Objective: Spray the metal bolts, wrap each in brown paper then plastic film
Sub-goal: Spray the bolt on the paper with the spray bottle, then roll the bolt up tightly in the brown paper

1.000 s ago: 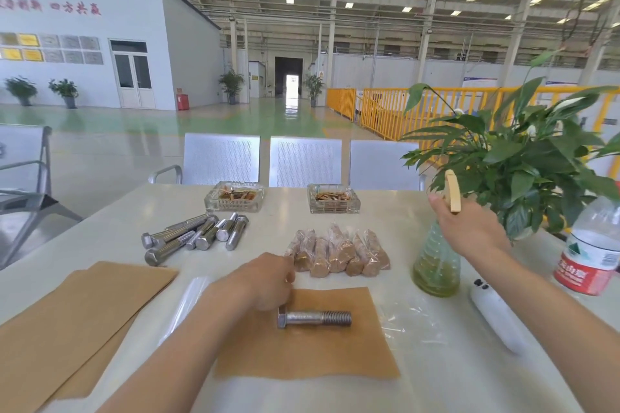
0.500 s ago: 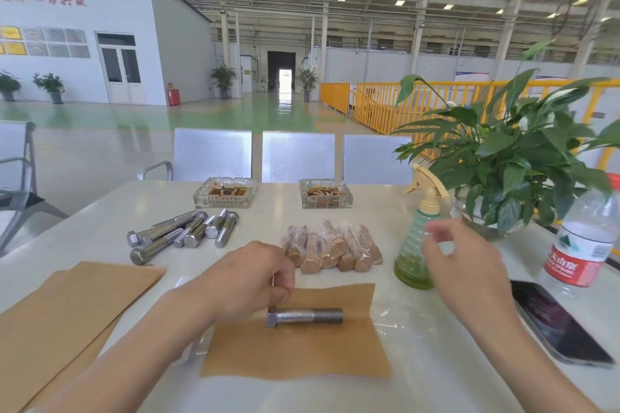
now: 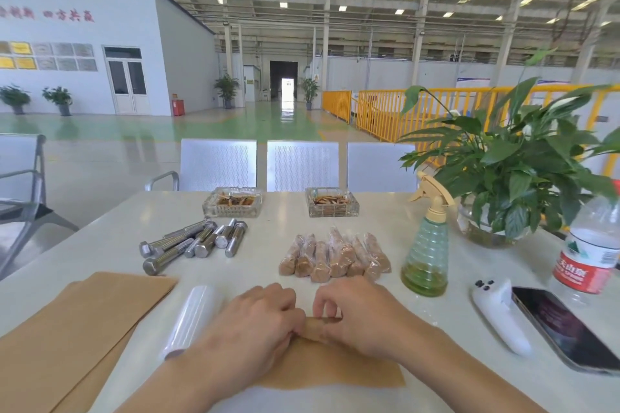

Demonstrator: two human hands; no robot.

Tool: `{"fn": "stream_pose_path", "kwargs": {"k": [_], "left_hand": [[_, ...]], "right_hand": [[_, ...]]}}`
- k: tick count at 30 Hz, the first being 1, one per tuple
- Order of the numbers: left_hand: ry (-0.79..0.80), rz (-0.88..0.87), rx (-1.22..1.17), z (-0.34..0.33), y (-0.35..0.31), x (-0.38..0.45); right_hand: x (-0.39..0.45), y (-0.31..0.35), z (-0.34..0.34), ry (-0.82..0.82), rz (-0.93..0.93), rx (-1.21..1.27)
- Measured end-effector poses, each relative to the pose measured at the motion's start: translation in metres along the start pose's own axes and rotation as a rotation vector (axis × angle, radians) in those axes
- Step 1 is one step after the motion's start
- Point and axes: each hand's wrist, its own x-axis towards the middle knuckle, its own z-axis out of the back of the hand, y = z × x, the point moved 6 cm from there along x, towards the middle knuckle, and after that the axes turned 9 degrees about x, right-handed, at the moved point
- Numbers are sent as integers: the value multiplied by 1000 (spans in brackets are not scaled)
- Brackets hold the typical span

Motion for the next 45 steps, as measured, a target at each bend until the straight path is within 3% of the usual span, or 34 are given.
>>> {"fn": "stream_pose_path", "kwargs": {"k": [3,8,13,21,28,32,37,45], "left_hand": [[-7,14,-58,-8,-1,-1],[10,239,-232,-16,20,10],[170,229,-226,-27,16,21],[238,189,-128,-32,11,20],[292,220,-253,-22,17,24],[322,190,-190,-20,9,31],[300,205,-165,-27,6,33],[81,167,-180,-19,17,28]], "right_hand": [[-3,2,-7,-33,93,-75],[-5,7,-9,-35,113,-111],[-6,6,-6,-19,77,-79],[-12,2,-2,34,56,-107],[-11,7,-1,26,49,-144],[-9,4,-2,30,40,-129],[-6,3,-1,58,37,-114],[4,1,-3,86,39,-89]]}}
